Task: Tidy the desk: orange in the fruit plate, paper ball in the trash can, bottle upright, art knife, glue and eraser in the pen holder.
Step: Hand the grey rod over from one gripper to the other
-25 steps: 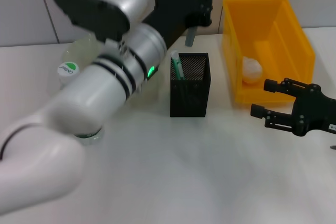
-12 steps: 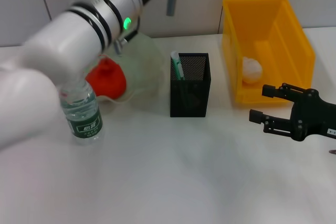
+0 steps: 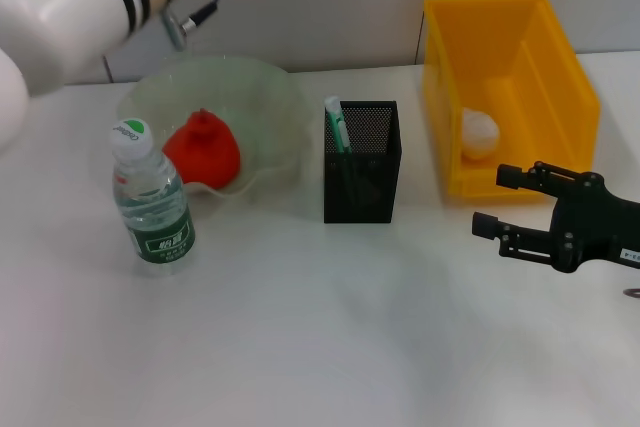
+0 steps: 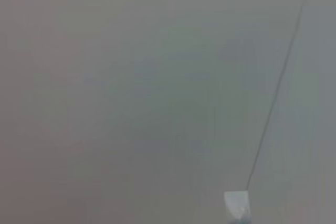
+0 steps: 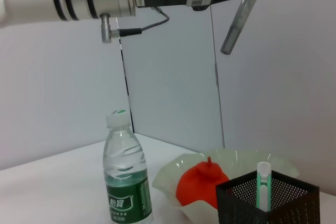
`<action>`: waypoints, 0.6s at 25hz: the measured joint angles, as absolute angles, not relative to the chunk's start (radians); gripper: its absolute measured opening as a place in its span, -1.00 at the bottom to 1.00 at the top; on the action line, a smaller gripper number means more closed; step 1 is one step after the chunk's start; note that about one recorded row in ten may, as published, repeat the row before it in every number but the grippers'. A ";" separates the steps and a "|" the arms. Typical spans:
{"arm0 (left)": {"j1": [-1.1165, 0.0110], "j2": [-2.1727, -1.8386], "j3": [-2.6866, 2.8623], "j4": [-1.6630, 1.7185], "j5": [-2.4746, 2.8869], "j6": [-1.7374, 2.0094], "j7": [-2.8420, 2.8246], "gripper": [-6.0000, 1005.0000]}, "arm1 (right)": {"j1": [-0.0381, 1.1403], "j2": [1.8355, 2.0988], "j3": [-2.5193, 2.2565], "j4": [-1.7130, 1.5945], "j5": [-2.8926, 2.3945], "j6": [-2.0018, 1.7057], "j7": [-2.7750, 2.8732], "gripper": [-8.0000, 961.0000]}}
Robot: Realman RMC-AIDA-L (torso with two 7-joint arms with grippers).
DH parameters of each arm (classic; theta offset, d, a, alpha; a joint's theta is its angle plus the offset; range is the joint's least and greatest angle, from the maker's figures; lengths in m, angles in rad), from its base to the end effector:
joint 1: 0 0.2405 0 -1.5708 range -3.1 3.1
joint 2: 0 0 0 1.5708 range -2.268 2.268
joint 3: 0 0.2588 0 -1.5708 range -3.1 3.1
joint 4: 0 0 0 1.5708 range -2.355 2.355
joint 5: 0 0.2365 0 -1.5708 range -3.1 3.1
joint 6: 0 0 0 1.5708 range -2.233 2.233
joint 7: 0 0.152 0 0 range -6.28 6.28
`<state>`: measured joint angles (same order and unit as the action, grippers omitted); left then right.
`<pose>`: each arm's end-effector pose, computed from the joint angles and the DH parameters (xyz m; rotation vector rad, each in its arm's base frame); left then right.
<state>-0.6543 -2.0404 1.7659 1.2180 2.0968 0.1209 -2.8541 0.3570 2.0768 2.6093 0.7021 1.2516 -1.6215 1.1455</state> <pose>-0.0400 0.4723 -0.0173 -2.0063 -0.7893 -0.9491 0.3277 0.3151 0.0355 -2.4602 0.4764 0.7755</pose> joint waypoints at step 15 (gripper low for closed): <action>-0.646 -2.072 1.502 1.111 1.233 0.574 -1.823 -0.70 | 0.356 2.079 2.609 0.679 1.250 -1.615 1.124 0.62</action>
<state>-0.6458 -2.0715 1.5021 1.1110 1.2328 0.5743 -1.8226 0.3555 2.0786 2.6093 0.6795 1.2501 -1.6151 1.1244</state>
